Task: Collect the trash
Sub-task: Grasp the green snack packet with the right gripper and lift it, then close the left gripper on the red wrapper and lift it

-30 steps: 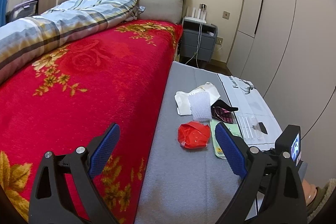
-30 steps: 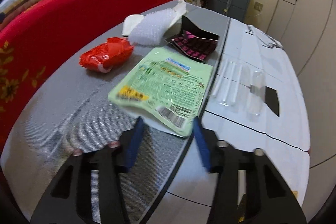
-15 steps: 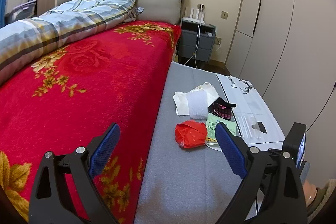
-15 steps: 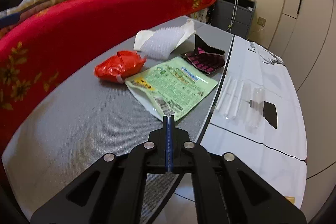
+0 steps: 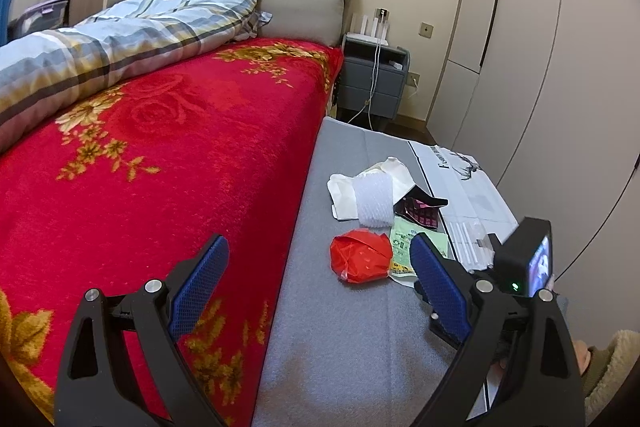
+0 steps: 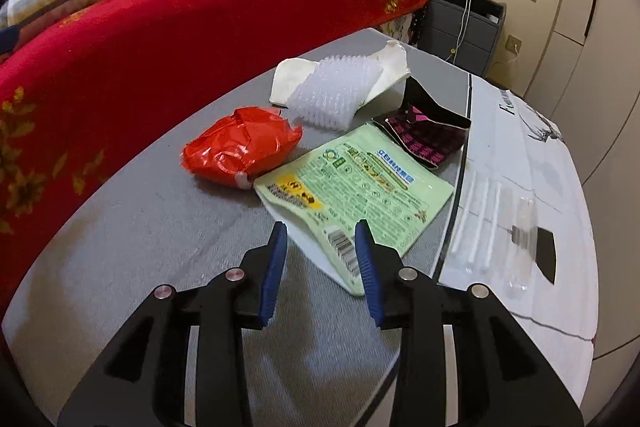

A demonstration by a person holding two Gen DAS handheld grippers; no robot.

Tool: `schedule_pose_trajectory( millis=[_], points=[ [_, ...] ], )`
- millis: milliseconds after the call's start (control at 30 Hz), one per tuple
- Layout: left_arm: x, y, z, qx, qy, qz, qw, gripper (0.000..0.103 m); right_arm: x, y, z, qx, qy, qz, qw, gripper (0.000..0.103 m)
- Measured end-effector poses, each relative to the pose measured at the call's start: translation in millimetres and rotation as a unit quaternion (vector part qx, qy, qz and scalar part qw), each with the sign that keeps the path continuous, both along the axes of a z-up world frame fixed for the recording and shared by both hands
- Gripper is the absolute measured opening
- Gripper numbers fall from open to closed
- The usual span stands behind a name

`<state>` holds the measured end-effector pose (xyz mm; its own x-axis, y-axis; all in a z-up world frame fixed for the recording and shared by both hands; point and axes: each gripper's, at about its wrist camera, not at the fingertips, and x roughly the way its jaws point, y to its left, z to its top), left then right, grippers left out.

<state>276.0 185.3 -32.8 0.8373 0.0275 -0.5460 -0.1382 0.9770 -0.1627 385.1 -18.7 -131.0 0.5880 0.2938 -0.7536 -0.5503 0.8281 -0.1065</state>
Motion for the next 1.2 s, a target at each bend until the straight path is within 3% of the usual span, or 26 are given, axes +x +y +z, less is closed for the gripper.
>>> schedule_pose_trajectory(
  millis=[33,67,200,367,600,700,833,1000,1200],
  points=[
    [0.5,0.0,-0.5,0.0,0.0,-0.001,1.0,0.089,3.1,1.6,-3.0,-0.007,0.008,-0.003,1.0,0.032],
    [1.0,-0.2,-0.8,0.0,0.001,-0.001,1.0,0.089,5.3,2.5,-5.6,-0.013,0.016,-0.005,1.0,0.018],
    [1.1,0.8,-1.9,-0.001,0.001,0.001,1.0,0.089,-0.4,1.0,-1.0,-0.001,0.002,0.005,1.0,0.001],
    [1.6,0.5,-3.6,0.002,0.002,0.006,1.0,0.089,-15.3,-9.1,15.1,0.026,-0.041,-0.002,0.999,0.0],
    [11.5,-3.9,-9.6,-0.013,0.0,0.005,0.9999,0.089,-46.0,-44.0,68.6,0.082,-0.075,-0.035,0.993,0.0],
    [27.6,-15.9,-20.1,-0.022,0.0,-0.011,0.9997,0.089,-61.5,-64.1,89.4,0.101,-0.084,-0.049,0.99,0.0],
    [60.5,-39.1,-40.4,0.006,0.004,-0.028,0.9996,0.089,-79.7,-93.9,108.0,0.127,-0.086,-0.071,0.986,0.0],
    [98.9,-50.8,-66.3,-0.001,0.029,-0.028,0.9992,0.089,-97.3,-123.0,110.6,0.135,-0.082,-0.098,0.983,0.0],
    [122.2,-59.4,-94.9,0.024,0.061,-0.029,0.9974,0.089,-100.8,-141.7,100.1,0.148,-0.069,-0.112,0.98,0.0]
  ],
)
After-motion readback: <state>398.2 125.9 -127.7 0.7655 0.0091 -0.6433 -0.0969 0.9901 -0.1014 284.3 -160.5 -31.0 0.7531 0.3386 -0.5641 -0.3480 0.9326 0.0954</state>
